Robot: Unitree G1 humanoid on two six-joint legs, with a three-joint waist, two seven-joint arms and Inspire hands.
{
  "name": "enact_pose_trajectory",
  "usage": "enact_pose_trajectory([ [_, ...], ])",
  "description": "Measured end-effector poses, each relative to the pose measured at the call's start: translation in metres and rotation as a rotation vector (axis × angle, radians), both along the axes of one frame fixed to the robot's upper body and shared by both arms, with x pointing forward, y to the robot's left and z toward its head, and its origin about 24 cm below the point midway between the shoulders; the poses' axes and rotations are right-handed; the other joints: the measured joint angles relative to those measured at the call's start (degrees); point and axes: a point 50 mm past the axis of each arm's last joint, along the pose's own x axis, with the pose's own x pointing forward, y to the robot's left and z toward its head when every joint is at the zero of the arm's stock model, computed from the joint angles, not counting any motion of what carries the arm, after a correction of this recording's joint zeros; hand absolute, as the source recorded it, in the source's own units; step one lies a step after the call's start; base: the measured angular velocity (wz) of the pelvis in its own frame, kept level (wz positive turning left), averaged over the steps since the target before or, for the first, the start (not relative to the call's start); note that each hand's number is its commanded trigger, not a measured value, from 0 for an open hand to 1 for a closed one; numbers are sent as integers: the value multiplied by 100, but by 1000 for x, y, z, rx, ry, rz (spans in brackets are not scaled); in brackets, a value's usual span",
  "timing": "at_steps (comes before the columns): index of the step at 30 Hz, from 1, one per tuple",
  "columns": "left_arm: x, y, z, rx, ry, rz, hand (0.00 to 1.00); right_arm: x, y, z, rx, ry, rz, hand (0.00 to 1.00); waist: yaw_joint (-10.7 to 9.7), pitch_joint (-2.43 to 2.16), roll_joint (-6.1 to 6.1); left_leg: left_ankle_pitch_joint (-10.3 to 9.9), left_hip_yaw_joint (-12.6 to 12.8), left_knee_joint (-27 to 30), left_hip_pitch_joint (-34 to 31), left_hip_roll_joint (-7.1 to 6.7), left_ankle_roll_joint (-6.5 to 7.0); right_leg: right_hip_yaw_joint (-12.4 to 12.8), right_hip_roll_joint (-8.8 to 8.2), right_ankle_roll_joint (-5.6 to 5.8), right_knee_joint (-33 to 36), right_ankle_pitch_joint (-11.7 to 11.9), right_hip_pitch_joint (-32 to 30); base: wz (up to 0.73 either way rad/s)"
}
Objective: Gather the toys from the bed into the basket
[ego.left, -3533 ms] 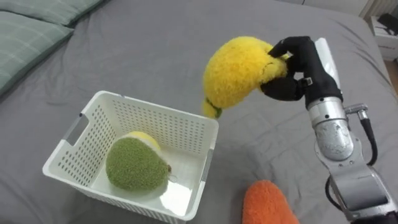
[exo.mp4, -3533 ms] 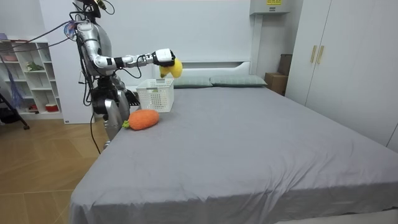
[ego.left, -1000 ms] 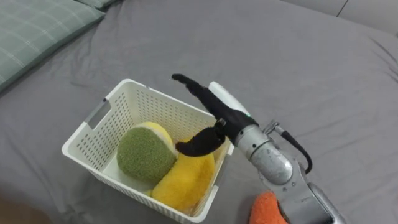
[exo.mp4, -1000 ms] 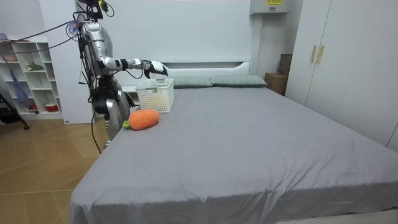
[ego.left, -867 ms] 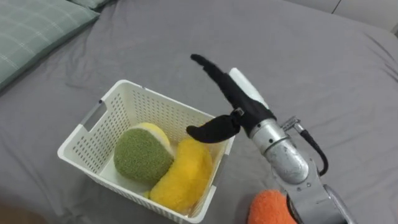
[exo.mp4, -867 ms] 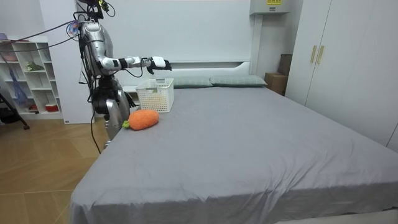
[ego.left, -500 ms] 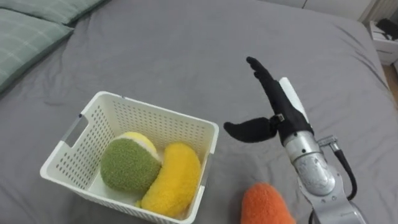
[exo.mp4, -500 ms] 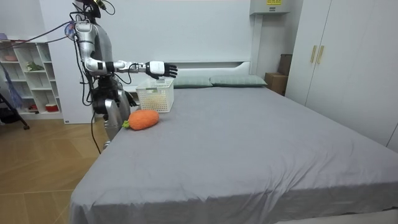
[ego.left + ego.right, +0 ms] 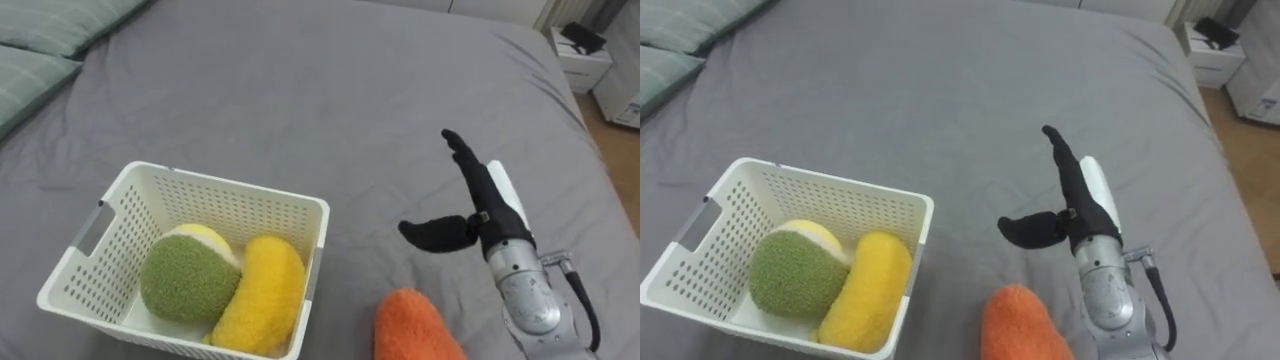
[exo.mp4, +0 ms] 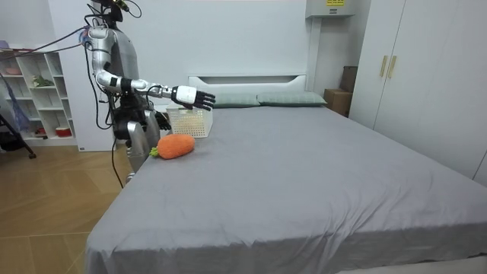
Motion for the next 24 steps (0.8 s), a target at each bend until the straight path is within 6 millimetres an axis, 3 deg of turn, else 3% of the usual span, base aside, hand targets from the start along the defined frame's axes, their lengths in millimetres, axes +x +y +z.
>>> enact_pose_trajectory([
  [3, 0, -1, 0, -3, -2, 4, 0, -8, -4, -12, -12, 60, -12, 0, -17, 32, 47, -5, 15, -1, -8, -2, 3, 29, 1, 0, 3, 0, -22, -5],
  [9, 7, -2, 0, 0, -17, -6, 0, -12, -4, -18, -7, 88, -2, 0, -10, 29, 52, -15, 22, 7, -97, 10, -10, 44, 18, -1, 0, 1, -117, -2],
  [15, 10, -6, 0, -4, -20, -30, 0, -23, 7, -35, 1, 170, 42, 0, -22, 15, 62, -14, 20, 9, -248, 4, -10, -24, 8, -2, 0, 3, -265, 0],
  [24, 15, -11, 1, -7, -38, -40, 0, -49, 15, -82, 23, 395, 11, 0, -27, 15, 71, -14, -48, 6, -342, -4, -8, -93, -3, -2, -18, 3, -293, 4],
])
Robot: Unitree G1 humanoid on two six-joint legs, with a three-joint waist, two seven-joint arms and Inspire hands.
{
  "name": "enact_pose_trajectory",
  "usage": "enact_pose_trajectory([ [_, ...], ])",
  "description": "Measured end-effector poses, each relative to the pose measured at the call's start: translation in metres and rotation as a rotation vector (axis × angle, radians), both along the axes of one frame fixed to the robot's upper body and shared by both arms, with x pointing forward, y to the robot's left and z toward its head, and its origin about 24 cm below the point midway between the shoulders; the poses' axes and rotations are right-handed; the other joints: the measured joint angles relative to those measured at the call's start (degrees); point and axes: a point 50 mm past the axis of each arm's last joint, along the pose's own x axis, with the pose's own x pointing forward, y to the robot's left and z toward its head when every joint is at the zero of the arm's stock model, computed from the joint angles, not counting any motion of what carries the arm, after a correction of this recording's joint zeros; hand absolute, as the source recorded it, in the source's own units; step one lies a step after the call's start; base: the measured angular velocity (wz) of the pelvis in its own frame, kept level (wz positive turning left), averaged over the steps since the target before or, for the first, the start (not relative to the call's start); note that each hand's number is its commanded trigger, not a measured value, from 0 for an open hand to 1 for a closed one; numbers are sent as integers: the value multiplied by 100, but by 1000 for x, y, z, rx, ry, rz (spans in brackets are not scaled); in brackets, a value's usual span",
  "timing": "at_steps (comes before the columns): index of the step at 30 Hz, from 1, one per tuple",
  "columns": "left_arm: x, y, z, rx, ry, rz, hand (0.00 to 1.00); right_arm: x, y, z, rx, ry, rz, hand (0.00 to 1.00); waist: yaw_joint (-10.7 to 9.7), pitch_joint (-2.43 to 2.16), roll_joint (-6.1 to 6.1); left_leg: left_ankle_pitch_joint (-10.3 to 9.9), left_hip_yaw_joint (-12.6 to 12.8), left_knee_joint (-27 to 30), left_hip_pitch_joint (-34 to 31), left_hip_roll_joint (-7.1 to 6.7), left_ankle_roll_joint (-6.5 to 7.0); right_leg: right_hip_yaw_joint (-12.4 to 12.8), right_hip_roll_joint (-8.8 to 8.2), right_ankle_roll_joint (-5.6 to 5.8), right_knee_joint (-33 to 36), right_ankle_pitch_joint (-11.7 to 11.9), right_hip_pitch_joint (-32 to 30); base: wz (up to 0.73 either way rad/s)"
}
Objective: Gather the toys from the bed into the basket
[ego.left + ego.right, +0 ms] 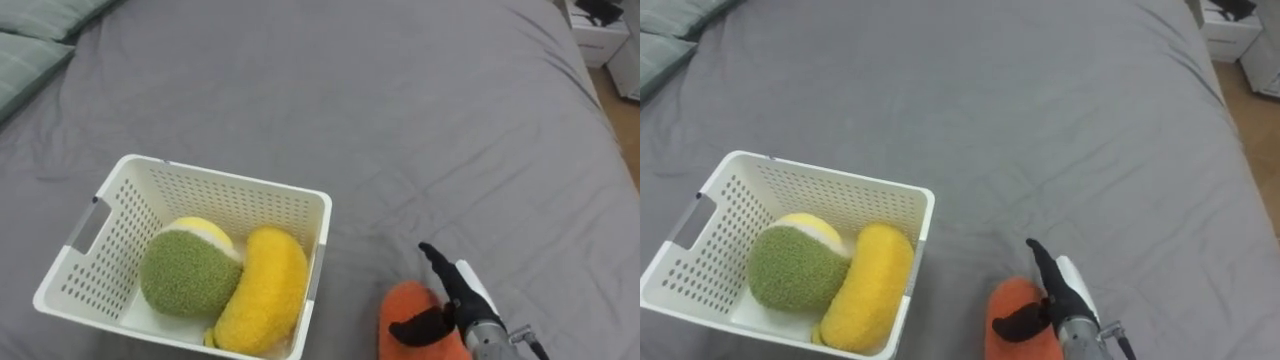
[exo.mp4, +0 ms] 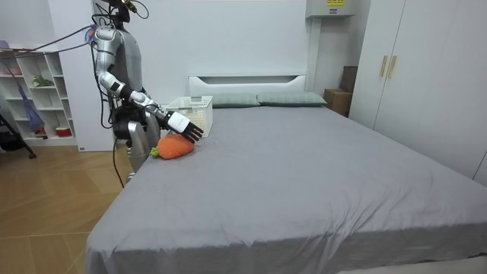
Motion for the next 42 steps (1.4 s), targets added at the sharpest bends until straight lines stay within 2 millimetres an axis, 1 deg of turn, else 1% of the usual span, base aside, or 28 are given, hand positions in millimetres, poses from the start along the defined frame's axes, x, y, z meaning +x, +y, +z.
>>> enact_pose_trajectory([
  [2, 2, -3, 0, 6, -4, -17, 0, -6, 2, -8, 4, 41, 4, 0, 3, -3, 8, 0, 0, 2, -26, 0, 0, 1, 0, 0, 1, 0, -18, 0],
  [4, 3, -3, 0, 9, -8, -20, 0, -7, 3, -11, 9, 57, 4, 0, 11, -20, 8, 1, -1, 9, -88, 0, 1, -6, -1, 0, 12, 0, -82, 0],
  [7, 4, -4, 0, 9, -7, -23, 0, -5, 2, -13, 17, 61, -4, 0, 1, -20, 11, 8, -7, 22, -111, -2, 5, -4, -2, -4, 13, 3, -121, 0],
  [14, 7, -6, 0, -7, -21, 11, 0, -1, 1, -20, 17, 91, -8, 0, -11, -18, 0, 8, -12, 20, -168, -3, 5, -39, -4, -3, 4, 3, -164, 0],
  [20, 7, -6, 0, -3, -25, 13, 0, -8, -3, -28, 6, 123, -11, 0, -7, -3, -26, 7, -21, 8, -178, -2, 5, -31, -1, -3, -4, 3, -176, 0],
  [21, 7, -6, 0, -3, -25, 13, 0, -8, -3, -28, 6, 122, -11, 15, -10, -2, -27, 6, -23, 8, -182, -2, 5, -30, 0, -3, -4, 3, -178, 0],
  [22, 7, -6, 0, -3, -25, 13, 0, -8, -3, -28, 5, 122, -11, 24, -11, -3, -29, 6, -24, 8, -188, -3, 5, -29, 0, -3, -4, 3, -178, 0],
  [23, 7, -6, 0, -3, -25, 13, 0, -8, -4, -29, 4, 124, -11, 61, -11, -4, -32, 6, -26, 7, -198, -3, 5, -28, 1, -3, -3, 3, -178, 0],
  [24, 7, -6, 0, -3, -25, 13, 0, -8, -4, -29, 4, 125, -11, 79, -11, -5, -34, 6, -27, 8, -201, -3, 5, -27, 1, -3, -3, 3, -179, 0],
  [25, 8, -6, 0, -3, -26, 13, 0, -8, -4, -29, 3, 125, -12, 100, -11, -8, -40, 6, -29, 9, -207, -3, 5, -26, 0, -3, -3, 3, -182, 0],
  [30, 8, -5, 1, 1, -30, 13, 0, -6, -4, -28, 0, 118, -9, 100, -12, -12, -76, 6, -36, 11, -231, -4, 5, -35, 17, -3, -3, 3, -198, 0],
  [33, 8, -2, 1, -2, -41, 27, 0, -4, -4, -28, -14, 115, -1, 100, -8, -31, -128, 7, -42, 16, -245, -4, 5, -20, 31, -3, -3, 3, -208, 0],
  [37, 6, -1, 1, -9, -44, 45, 0, -2, -5, -27, -28, 109, -6, 100, -3, -21, -145, 7, -44, 18, -243, -6, 5, -18, 30, -3, -4, 3, -206, 0],
  [39, 6, -1, 1, -9, -48, 44, 0, -4, -5, -28, -29, 116, -7, 100, 14, -9, -140, 7, -44, 18, -238, -4, 5, -19, 27, -3, -4, 3, -206, 0],
  [40, 6, -1, 1, -9, -48, 43, 0, -6, -5, -29, -30, 125, -8, 100, 20, -3, -136, 7, -44, 18, -230, -3, 5, -17, -1, -3, -4, 3, -207, 0],
  [41, 6, -1, 1, -9, -48, 43, 0, -7, -5, -29, -31, 129, -6, 100, 25, 13, -126, 7, -43, 17, -219, -3, 5, -13, -1, -3, -4, 3, -207, 0],
  [42, 6, -1, 1, -9, -48, 43, 0, -7, -5, -29, -32, 130, -4, 100, 26, 18, -120, 7, -43, 17, -219, -4, 5, -13, -2, -3, -4, 3, -207, 0],
])
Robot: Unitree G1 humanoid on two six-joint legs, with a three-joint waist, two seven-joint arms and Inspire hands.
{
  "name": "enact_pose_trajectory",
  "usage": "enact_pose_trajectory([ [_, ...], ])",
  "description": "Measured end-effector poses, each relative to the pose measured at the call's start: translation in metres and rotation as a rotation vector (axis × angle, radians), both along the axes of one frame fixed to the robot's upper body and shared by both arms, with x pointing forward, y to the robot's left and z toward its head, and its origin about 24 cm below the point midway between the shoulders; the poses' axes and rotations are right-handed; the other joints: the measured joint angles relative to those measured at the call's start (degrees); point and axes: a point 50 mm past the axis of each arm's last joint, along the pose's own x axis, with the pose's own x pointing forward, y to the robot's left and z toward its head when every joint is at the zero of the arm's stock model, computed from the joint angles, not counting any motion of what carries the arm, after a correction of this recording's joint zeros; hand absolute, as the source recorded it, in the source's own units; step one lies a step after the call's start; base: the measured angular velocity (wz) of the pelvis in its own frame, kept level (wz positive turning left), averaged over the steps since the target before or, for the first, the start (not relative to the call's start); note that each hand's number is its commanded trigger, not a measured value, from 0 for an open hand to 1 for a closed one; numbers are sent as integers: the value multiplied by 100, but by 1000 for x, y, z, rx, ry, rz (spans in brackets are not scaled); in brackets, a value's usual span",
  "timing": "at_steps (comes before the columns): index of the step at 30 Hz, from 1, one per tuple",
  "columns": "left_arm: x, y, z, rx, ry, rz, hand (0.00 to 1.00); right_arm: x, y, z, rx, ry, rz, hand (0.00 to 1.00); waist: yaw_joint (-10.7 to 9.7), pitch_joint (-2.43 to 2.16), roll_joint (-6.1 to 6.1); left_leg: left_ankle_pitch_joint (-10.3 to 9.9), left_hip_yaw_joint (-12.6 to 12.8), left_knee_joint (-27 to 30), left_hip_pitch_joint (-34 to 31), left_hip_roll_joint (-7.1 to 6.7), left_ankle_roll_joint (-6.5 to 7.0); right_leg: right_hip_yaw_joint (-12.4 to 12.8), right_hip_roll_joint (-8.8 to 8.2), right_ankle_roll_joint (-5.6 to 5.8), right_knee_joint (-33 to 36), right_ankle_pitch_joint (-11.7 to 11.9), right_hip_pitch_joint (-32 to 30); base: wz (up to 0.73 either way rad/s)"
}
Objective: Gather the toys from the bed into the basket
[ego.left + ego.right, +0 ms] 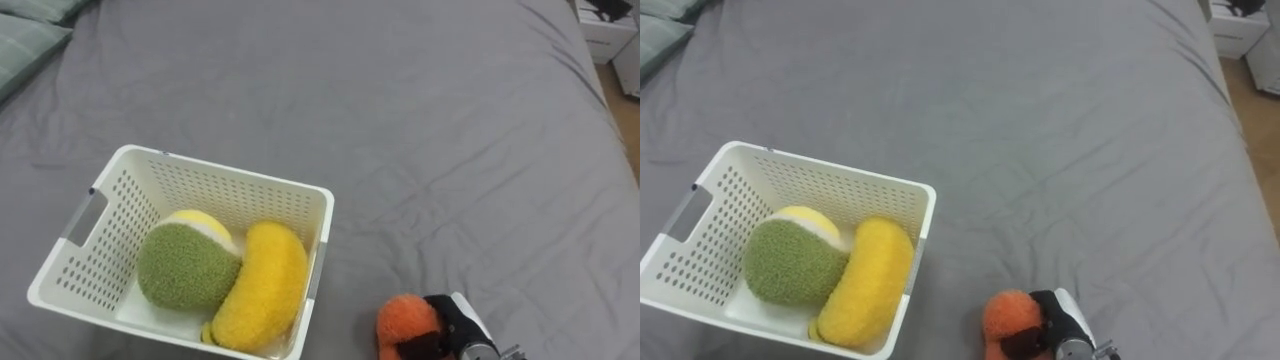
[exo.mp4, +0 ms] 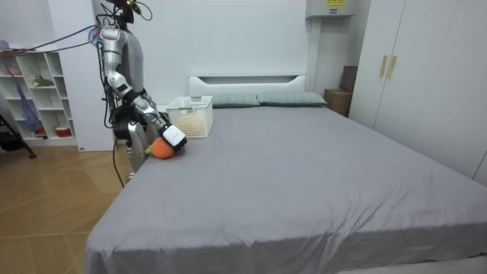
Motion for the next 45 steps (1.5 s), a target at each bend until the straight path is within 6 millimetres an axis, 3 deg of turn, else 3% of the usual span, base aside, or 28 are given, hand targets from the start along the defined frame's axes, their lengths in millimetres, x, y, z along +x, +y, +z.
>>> enact_pose_trajectory([
  [11, -6, 0, -2, -6, 15, 2, 0, -2, 1, 0, -31, 10, 56, 100, 24, 20, 39, -1, 59, -21, 49, 5, 0, 41, 5, 0, 0, 0, 14, -2],
  [15, -8, 0, -2, -6, 20, 5, 0, 4, 5, 9, -42, -43, 84, 100, 1, 14, 62, 0, 63, -17, 72, 6, 0, 68, 5, 0, 1, 0, 43, 0],
  [24, -9, 5, -1, 1, 8, 50, 0, 34, 6, 50, 12, -260, 62, 100, -2, 17, 42, -1, 71, -40, 292, 6, 0, 97, 9, 1, 1, -1, 226, 0],
  [39, -10, 9, 0, 26, 17, 34, 0, 82, 18, 148, 67, -664, 145, 100, 39, 25, -20, -2, 69, -32, 460, 5, 1, 83, 8, 1, 3, -1, 402, 0],
  [45, -4, 8, 1, 21, 15, 4, 0, 91, 25, 163, 87, -695, 194, 100, 313, 19, -21, -2, 71, -32, 474, 6, 1, 83, 8, 1, 7, -1, 408, 0],
])
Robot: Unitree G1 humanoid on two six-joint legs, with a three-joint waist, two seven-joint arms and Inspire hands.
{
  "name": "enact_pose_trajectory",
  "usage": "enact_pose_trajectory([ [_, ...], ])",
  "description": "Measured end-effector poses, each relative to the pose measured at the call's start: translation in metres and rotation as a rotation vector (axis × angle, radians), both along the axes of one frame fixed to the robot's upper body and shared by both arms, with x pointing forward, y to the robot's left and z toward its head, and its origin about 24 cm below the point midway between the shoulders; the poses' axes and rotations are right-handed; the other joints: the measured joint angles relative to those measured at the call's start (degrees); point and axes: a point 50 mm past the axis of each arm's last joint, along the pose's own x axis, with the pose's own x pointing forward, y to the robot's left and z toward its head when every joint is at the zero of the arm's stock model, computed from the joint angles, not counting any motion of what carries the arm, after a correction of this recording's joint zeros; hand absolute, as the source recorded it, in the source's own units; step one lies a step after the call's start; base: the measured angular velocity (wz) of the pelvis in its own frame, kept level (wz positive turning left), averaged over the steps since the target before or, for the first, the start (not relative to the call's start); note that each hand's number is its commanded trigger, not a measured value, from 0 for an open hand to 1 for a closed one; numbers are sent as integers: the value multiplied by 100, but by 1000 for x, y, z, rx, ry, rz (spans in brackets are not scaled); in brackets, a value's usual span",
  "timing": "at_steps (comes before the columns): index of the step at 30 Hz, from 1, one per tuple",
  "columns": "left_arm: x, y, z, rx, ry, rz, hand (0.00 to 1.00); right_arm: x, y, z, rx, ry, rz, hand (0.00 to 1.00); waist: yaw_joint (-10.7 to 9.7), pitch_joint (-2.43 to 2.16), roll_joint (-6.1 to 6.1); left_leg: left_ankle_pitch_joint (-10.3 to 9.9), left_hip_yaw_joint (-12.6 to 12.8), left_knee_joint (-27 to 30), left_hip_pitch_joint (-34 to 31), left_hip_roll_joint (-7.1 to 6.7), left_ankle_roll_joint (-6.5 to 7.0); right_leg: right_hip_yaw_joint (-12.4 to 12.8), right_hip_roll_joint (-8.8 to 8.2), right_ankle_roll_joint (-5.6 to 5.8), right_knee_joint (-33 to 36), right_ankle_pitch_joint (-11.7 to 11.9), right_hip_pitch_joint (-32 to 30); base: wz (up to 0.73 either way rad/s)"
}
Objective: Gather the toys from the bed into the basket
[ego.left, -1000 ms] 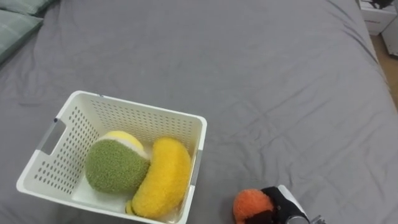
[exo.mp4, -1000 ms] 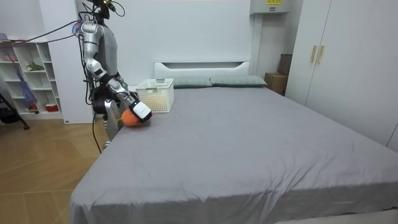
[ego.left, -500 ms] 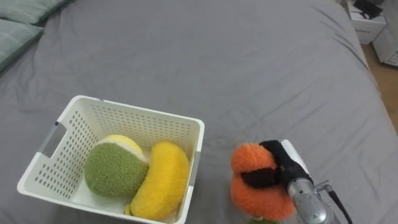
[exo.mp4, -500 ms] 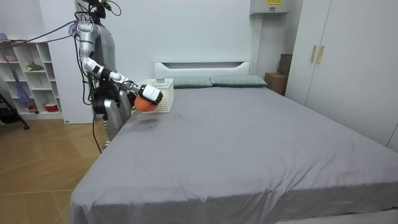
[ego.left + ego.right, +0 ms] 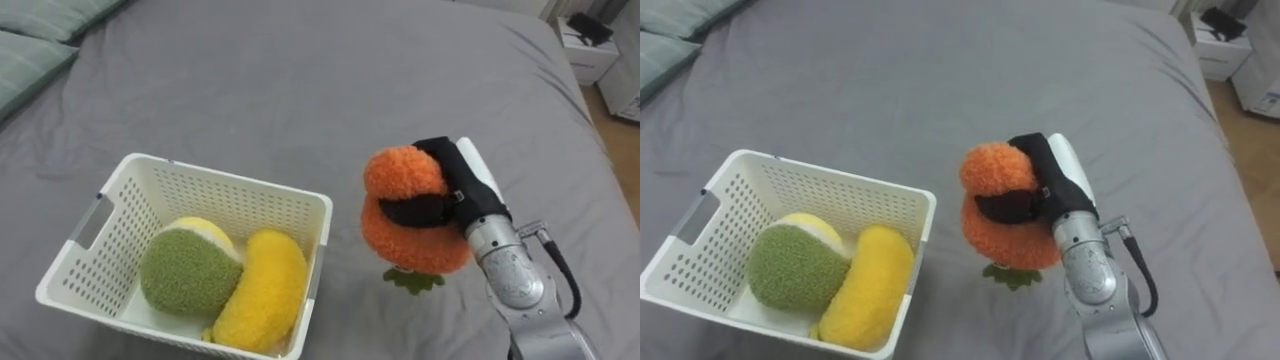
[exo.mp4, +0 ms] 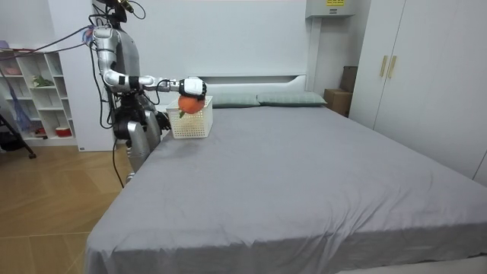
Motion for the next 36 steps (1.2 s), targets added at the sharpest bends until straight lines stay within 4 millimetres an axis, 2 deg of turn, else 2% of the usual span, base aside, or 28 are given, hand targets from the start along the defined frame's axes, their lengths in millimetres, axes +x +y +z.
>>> enact_pose_trajectory([
  [6, -1, 0, -1, -13, 39, -4, 0, 13, 15, 13, -17, -24, 52, 100, 175, 1, 14, 0, -14, 3, -16, 1, 0, -12, 3, 0, -2, 0, 1, 0],
  [8, -2, 0, -2, -24, 48, -6, 0, 17, 29, 18, -26, -24, 111, 100, 223, 1, 14, 0, -19, 2, -16, 0, 0, -12, 2, 0, -1, 0, 2, 0],
  [16, -5, 0, -2, -19, 56, -16, 0, 20, 63, 37, -29, -71, 272, 100, 385, -4, -7, 1, -163, 21, -13, -18, 2, -158, -17, 0, -5, 0, 69, 8],
  [18, -4, 0, -2, -16, 56, -26, 0, 19, 68, 42, -27, -82, 296, 100, 483, -5, -13, 0, -177, 18, -34, -16, 1, -150, -12, 1, -5, 0, 75, 8],
  [24, -6, 0, -3, -6, 93, -46, 0, 16, 93, 58, -24, -124, 391, 100, 570, -9, -27, 1, -289, 32, -100, -24, -1, -240, -17, 0, -4, 0, 70, 9],
  [29, -6, 0, -3, -5, 97, -45, 0, 13, 107, 58, -26, -112, 460, 100, 751, -7, -24, 2, -306, 80, -111, -27, 0, -277, -21, 0, -5, 0, 74, 1],
  [36, -5, 0, -3, -13, 105, -55, 0, 14, 113, 64, -43, -116, 505, 100, 833, 2, -14, 1, -353, 93, -134, -32, 0, -316, -28, 1, -4, 0, 83, 4],
])
